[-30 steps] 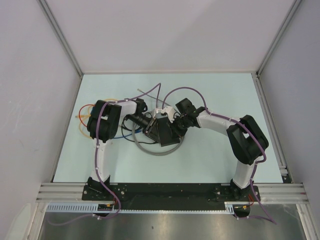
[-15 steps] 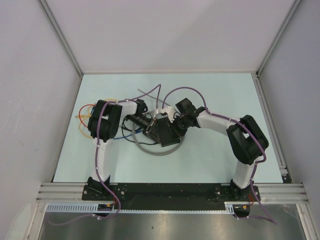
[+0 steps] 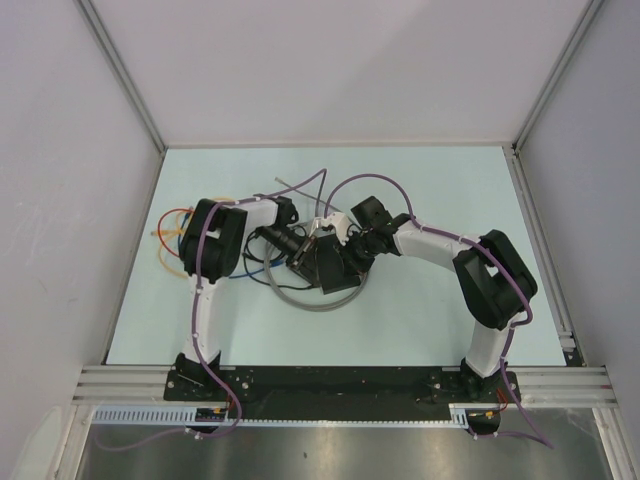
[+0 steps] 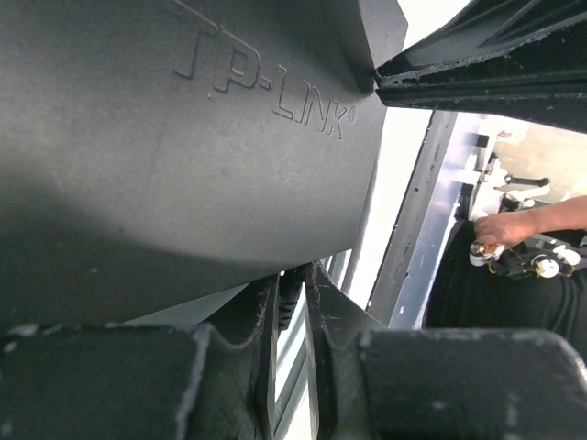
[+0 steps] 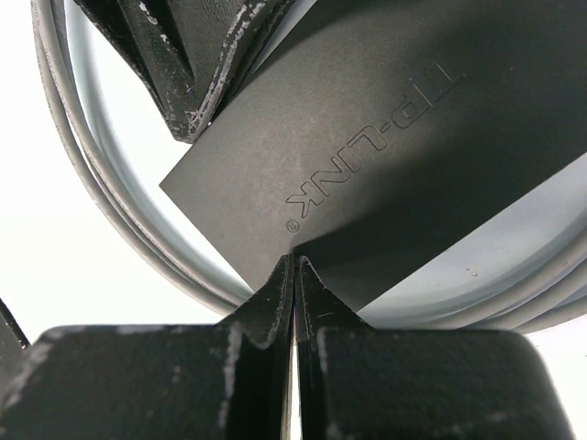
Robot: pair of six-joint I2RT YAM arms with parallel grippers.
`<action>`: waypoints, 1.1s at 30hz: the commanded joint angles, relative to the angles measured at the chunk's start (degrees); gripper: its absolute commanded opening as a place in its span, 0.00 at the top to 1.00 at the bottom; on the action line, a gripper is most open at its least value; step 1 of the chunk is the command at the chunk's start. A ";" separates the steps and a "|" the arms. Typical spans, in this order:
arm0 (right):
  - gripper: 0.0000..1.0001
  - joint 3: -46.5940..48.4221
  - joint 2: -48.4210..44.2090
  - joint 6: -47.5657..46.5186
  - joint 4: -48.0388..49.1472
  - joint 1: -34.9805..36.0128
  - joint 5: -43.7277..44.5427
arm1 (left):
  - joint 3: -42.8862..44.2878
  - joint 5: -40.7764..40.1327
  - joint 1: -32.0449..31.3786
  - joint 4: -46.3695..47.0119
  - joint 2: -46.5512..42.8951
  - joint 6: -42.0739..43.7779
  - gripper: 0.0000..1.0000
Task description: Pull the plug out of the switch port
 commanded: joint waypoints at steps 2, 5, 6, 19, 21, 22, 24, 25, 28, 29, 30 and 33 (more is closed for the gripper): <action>1.00 -1.59 1.81 -0.42 -1.17 -0.01 2.58 | -3.85 -0.76 0.45 1.21 1.33 2.87 1.00; 1.00 -1.68 1.73 -0.50 -1.25 0.08 2.66 | -2.01 -1.45 1.33 0.16 2.38 3.04 1.00; 1.00 -1.68 1.82 -0.42 -1.25 0.16 2.66 | 0.34 -1.98 1.68 -0.37 2.65 3.22 1.00; 1.00 -1.59 1.64 -0.68 -1.17 0.16 3.19 | 3.09 -2.77 4.58 -8.10 0.11 9.71 1.00; 1.00 -1.67 1.82 -0.59 -0.99 0.25 3.10 | 3.01 -5.65 4.49 -8.28 -1.47 9.90 0.96; 1.00 -1.59 1.90 -0.51 -0.73 0.34 3.02 | 2.92 -6.72 4.49 -7.93 -2.09 9.98 0.79; 1.00 -1.59 1.99 -0.42 -0.64 0.43 2.93 | 2.57 -8.74 4.76 -7.41 -4.89 10.07 0.63; 1.00 -1.59 2.08 -0.42 -0.73 0.51 2.93 | 2.30 -8.75 4.84 -6.36 -6.21 9.72 0.54; 1.00 -1.59 1.82 -0.33 -0.73 0.51 3.28 | 0.90 -10.59 5.90 0.30 -15.34 3.59 0.48; 1.00 -1.59 1.73 -0.50 -0.73 0.51 3.45 | 0.03 -11.47 6.33 2.07 -17.72 1.65 0.48; 1.00 -1.67 1.82 -0.59 -0.81 0.51 3.54 | -0.51 -13.04 7.04 3.83 -22.27 -2.80 0.47; 1.00 -1.59 1.99 -0.68 -0.64 0.51 3.46 | -2.79 -29.62 7.92 9.55 -26.52 -9.59 0.48</action>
